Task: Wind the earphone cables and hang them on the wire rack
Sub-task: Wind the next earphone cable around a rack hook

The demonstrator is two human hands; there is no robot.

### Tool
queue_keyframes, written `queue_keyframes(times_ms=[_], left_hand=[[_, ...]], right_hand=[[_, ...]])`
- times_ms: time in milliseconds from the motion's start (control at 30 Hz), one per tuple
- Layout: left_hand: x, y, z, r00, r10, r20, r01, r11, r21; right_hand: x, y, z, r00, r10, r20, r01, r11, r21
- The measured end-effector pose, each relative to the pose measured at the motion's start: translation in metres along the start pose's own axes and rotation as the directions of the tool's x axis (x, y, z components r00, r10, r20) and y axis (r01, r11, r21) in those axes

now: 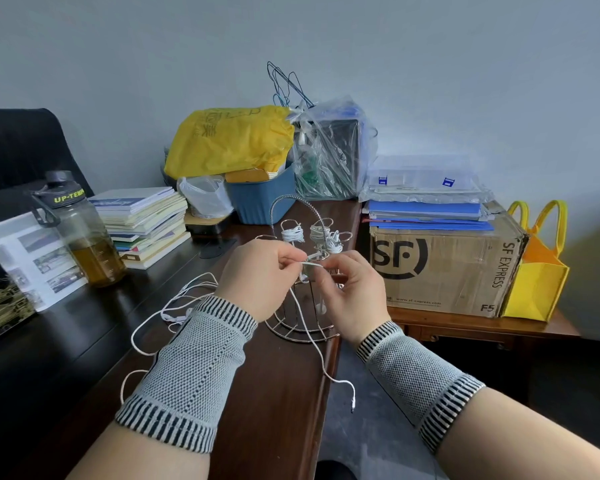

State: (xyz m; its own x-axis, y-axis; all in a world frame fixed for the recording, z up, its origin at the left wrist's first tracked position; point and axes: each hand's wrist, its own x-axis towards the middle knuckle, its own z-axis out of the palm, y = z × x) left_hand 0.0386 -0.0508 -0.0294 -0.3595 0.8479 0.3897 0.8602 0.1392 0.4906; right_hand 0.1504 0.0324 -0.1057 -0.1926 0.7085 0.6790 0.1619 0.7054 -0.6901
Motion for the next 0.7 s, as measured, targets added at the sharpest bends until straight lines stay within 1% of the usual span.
queue_keyframes(times_ms=[67, 167, 300, 367, 600, 700], left_hand=[[0.001, -0.001, 0.004, 0.999, -0.018, -0.033, 0.018, 1.0, -0.021], [0.0, -0.002, 0.01, 0.997, -0.033, -0.066, 0.032, 0.999, -0.019], [-0.002, 0.003, 0.015, 0.993, 0.008, -0.121, 0.002, 0.997, 0.081], [-0.001, 0.005, 0.016, 0.991, 0.013, -0.131, 0.001, 0.995, 0.1], [0.002, 0.004, 0.016, 0.996, -0.036, -0.081, 0.036, 0.999, 0.006], [0.003, 0.007, 0.016, 0.995, -0.046, -0.088, 0.049, 0.998, 0.033]], right_hand=[[0.001, -0.002, -0.001, 0.999, 0.049, -0.014, -0.049, 0.998, 0.027], [0.002, -0.005, -0.003, 0.989, 0.148, 0.004, -0.148, 0.985, 0.091], [0.002, -0.005, -0.004, 0.988, 0.152, 0.014, -0.152, 0.984, 0.093], [0.002, -0.005, -0.004, 0.986, 0.163, 0.019, -0.164, 0.981, 0.103], [0.005, -0.006, -0.006, 0.989, 0.146, 0.011, -0.146, 0.986, 0.083], [0.008, -0.007, -0.007, 0.983, 0.184, 0.03, -0.186, 0.979, 0.081]])
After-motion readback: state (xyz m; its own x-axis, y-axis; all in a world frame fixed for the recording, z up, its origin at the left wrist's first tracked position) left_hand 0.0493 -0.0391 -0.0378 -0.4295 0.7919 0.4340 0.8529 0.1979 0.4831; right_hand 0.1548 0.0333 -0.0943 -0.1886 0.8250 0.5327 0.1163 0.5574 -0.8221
